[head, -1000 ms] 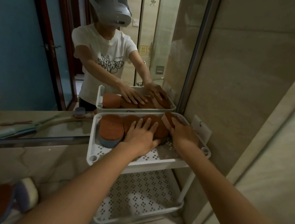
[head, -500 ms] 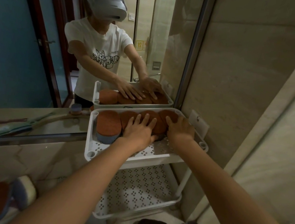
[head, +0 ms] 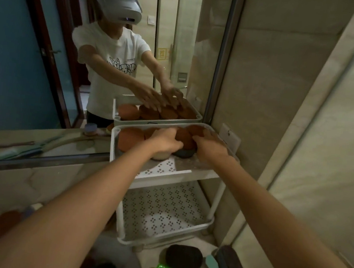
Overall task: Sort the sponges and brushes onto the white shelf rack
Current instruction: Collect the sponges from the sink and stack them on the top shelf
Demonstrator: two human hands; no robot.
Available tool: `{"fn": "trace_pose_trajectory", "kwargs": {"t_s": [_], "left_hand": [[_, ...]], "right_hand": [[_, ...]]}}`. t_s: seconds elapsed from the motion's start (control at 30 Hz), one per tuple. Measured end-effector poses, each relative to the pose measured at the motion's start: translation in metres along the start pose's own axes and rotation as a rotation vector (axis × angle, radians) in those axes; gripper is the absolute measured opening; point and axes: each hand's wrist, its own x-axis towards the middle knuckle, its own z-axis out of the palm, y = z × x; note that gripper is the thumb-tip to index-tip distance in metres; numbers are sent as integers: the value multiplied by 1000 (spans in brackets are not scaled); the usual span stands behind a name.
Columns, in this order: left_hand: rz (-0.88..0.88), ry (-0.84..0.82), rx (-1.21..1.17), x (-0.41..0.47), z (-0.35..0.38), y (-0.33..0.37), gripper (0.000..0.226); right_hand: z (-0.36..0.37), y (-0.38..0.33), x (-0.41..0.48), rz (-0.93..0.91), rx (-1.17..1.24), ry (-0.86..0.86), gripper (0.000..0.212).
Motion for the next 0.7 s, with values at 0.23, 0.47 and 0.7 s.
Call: {"fn": "trace_pose_trajectory", "kwargs": {"t_s": [0.23,0.47,0.7], "left_hand": [[44,405,-227,-72,-18,15,25],[63,576,-444,-180,38,-17,18],[-292,73,-173,-252,170,-89,22]], "right_hand": [[6,-29,-74,-76,463,537,34],[61,-74,-170,-23,819,590,27],[177,-70,-258,211,725,12,34]]}}
